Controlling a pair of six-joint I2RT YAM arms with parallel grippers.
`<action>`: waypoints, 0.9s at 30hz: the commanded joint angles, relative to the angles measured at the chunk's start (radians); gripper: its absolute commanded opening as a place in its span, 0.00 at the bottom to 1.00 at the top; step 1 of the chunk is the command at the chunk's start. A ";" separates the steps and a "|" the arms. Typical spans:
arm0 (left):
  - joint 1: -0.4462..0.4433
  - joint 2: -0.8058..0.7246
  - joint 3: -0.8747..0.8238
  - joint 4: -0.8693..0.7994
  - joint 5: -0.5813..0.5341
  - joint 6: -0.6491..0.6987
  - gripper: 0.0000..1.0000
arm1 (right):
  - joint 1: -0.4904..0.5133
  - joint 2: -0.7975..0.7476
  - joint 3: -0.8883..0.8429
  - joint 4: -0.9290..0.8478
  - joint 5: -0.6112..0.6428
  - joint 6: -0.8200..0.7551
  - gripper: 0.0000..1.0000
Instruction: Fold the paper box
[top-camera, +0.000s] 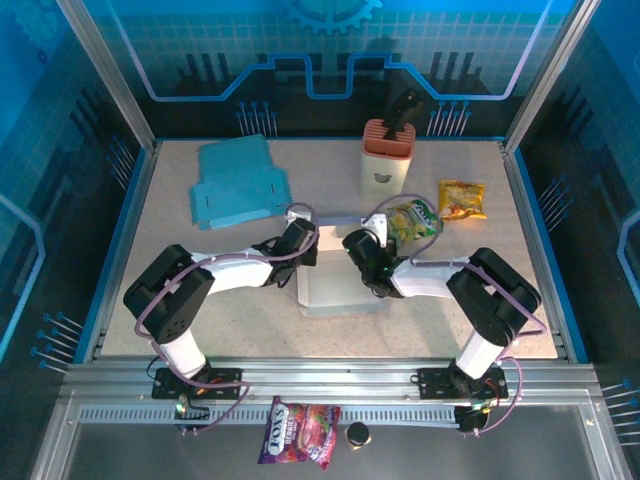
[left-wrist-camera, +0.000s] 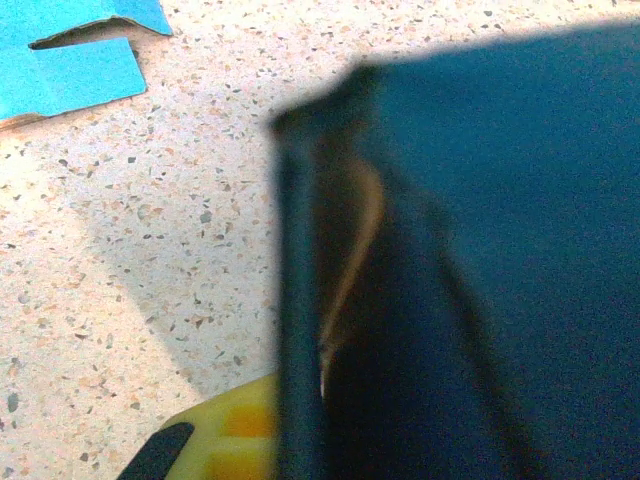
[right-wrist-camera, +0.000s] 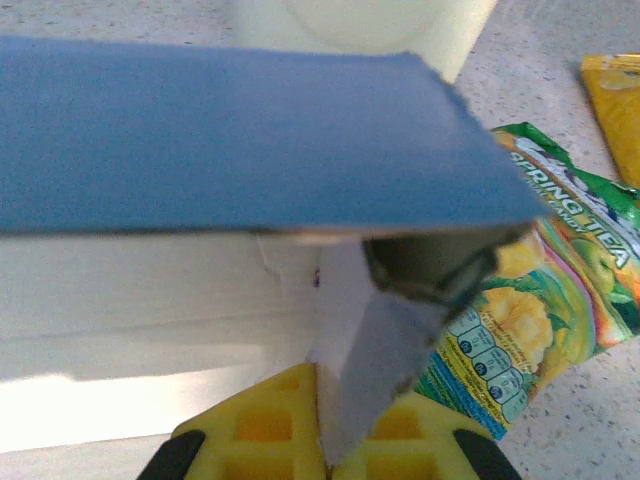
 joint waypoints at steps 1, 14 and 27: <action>-0.031 0.071 0.016 -0.031 0.066 -0.063 0.00 | 0.062 0.069 0.158 -0.436 0.034 0.249 0.00; -0.029 0.082 0.040 -0.048 0.085 0.016 0.00 | 0.038 0.008 0.071 -0.180 -0.089 0.112 0.08; -0.031 0.086 0.027 -0.025 0.047 0.082 0.00 | -0.093 -0.169 -0.207 0.283 -0.302 -0.088 0.44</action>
